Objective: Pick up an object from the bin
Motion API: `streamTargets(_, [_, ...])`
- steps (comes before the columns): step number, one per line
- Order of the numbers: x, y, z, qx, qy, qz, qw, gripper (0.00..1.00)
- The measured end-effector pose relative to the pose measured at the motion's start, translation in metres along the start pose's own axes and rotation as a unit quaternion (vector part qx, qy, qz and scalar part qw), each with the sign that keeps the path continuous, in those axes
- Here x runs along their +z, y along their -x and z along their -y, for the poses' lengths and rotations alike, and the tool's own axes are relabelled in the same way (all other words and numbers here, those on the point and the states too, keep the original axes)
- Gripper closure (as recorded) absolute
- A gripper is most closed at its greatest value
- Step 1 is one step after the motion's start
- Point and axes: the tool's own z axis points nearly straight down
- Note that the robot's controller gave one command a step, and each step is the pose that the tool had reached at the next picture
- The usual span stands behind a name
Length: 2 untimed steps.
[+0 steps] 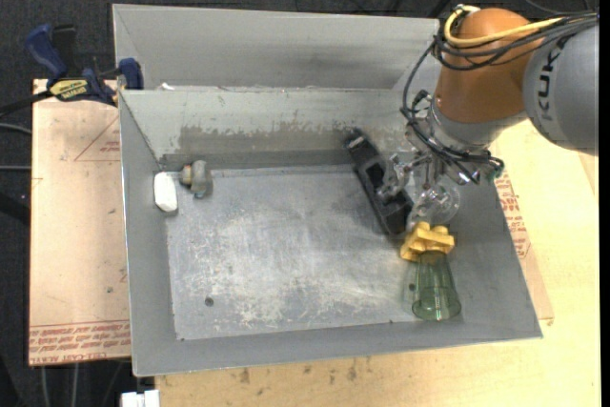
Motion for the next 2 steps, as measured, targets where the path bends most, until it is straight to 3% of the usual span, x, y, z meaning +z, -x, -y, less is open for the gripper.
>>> streamTargets(2, [-0.012,-0.011,-0.006,-0.003,-0.009,0.0135,0.9999,1.0])
